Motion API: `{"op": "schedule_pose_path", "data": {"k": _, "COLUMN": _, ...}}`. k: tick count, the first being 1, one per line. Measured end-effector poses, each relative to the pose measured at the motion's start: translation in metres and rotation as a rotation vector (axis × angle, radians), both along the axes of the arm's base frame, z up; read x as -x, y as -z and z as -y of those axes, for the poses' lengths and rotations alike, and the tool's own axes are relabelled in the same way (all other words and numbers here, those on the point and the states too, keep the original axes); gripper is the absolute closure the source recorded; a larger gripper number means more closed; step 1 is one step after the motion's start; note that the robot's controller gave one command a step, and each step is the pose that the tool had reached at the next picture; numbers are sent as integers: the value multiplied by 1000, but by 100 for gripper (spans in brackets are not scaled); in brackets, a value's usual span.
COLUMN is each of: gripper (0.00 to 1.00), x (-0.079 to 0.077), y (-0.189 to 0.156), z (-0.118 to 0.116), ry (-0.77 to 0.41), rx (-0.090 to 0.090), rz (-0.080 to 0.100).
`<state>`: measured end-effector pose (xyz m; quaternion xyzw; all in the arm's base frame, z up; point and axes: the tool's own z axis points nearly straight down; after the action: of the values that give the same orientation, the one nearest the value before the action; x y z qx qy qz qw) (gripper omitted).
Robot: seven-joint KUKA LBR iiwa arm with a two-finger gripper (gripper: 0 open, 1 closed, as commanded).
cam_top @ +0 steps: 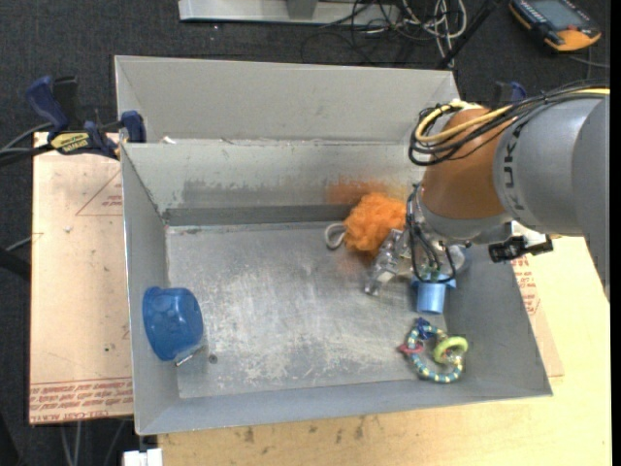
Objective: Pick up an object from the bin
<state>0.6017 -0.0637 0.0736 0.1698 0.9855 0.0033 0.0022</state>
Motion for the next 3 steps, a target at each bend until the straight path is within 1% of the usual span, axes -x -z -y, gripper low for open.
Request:
{"op": "schedule_pose_path", "data": {"k": 1, "gripper": 0, "x": 3, "y": 2, "z": 1, "ry": -1, "rx": 1, "rz": -10}}
{"op": "schedule_pose_path", "data": {"k": 2, "gripper": 0, "x": 3, "y": 2, "z": 1, "ry": -1, "rx": 1, "rz": -9}}
{"op": "schedule_pose_path", "data": {"k": 3, "gripper": 0, "x": 32, "y": 2, "z": 23, "ry": -143, "rx": -1, "rz": 4}}
